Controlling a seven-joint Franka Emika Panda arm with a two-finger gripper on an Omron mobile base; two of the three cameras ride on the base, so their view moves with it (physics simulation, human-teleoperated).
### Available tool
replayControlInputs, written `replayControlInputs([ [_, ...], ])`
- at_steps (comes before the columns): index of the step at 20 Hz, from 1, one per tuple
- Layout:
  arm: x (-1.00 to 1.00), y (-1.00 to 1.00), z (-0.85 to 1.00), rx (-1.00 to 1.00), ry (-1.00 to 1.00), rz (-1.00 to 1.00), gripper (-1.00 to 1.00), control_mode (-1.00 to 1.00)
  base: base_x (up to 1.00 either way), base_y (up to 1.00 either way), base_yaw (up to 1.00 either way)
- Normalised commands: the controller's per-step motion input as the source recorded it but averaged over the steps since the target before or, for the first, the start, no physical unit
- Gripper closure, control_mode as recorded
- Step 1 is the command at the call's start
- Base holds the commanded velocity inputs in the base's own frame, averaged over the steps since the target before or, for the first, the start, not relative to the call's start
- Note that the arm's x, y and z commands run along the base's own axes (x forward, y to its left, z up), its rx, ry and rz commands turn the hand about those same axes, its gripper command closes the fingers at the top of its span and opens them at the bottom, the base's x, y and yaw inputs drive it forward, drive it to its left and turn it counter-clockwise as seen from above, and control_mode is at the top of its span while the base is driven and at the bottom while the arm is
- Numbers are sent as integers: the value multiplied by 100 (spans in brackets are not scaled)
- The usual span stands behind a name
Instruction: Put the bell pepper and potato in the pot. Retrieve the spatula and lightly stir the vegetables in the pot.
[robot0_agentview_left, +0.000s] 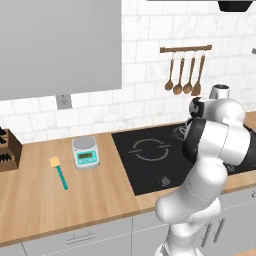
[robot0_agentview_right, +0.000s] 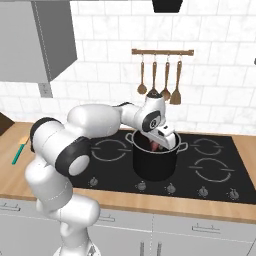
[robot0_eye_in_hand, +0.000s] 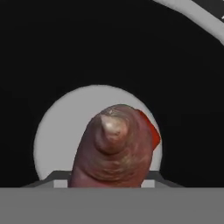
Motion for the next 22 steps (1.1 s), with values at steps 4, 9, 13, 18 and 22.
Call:
replayControlInputs([
  [4, 0, 0, 1, 0, 0, 0, -100, -100, 0, 0, 0],
  [9, -2, 1, 39, 0, -2, 0, -100, -100, 0, 0, 0],
  [13, -21, 23, 100, 0, -14, 1, -100, -100, 0, 0, 0],
  [18, -38, 53, 99, 0, -5, 7, -100, -100, 0, 0, 0],
  [22, -76, 87, 46, -1, 0, 13, -100, -100, 0, 0, 0],
])
